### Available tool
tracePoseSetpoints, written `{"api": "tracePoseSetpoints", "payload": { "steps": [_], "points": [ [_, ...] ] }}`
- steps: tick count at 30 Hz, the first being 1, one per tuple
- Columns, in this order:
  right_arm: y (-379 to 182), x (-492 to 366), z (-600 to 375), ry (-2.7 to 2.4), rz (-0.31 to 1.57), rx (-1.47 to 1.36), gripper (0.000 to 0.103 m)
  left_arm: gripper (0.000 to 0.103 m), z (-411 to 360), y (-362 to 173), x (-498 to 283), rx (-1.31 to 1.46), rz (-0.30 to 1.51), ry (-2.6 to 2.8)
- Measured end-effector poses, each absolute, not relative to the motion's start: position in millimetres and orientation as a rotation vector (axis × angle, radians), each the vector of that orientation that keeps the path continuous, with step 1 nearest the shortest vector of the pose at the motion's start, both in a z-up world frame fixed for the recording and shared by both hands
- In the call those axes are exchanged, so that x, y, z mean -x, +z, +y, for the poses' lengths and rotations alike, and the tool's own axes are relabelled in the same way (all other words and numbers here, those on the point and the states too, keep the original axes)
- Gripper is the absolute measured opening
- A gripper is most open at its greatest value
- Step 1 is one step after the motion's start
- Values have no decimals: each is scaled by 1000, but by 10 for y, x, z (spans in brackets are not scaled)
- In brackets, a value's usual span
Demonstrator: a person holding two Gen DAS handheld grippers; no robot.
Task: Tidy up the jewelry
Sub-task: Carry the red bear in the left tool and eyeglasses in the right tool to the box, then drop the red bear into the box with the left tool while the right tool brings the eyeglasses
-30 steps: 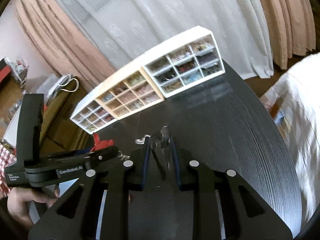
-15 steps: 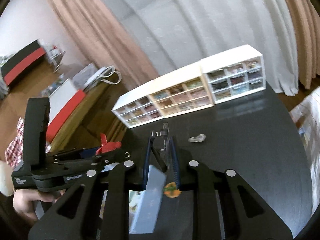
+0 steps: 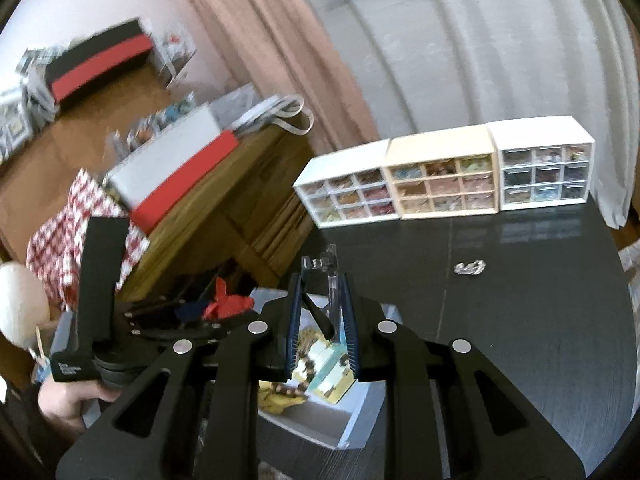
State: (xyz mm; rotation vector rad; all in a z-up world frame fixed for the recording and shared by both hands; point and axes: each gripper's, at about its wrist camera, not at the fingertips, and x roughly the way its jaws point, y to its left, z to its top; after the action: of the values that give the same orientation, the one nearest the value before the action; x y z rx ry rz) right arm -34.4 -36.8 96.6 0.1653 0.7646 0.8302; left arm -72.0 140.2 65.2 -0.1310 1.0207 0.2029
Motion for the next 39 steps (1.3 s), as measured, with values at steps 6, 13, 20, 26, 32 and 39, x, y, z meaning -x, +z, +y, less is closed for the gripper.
{"api": "tracePoseSetpoints", "payload": {
  "steps": [6,13,20,26,32,39],
  "points": [
    [867,381,-270,850,848,-113,20,50,1621,583,901,192,1034,222],
    [802,419,-291,861,891,-60,20,50,1742,506,989,226,1046,249],
    [725,432,-364,868,926,-33,20,50,1720,498,1023,231,1049,245],
    [722,437,-406,872,943,-22,20,50,1647,534,1025,217,1040,227],
    [659,425,-399,872,968,-18,20,50,1568,461,947,229,1058,217],
    [609,402,-393,879,983,-22,20,50,1518,133,855,339,1103,124]
  ]
}}
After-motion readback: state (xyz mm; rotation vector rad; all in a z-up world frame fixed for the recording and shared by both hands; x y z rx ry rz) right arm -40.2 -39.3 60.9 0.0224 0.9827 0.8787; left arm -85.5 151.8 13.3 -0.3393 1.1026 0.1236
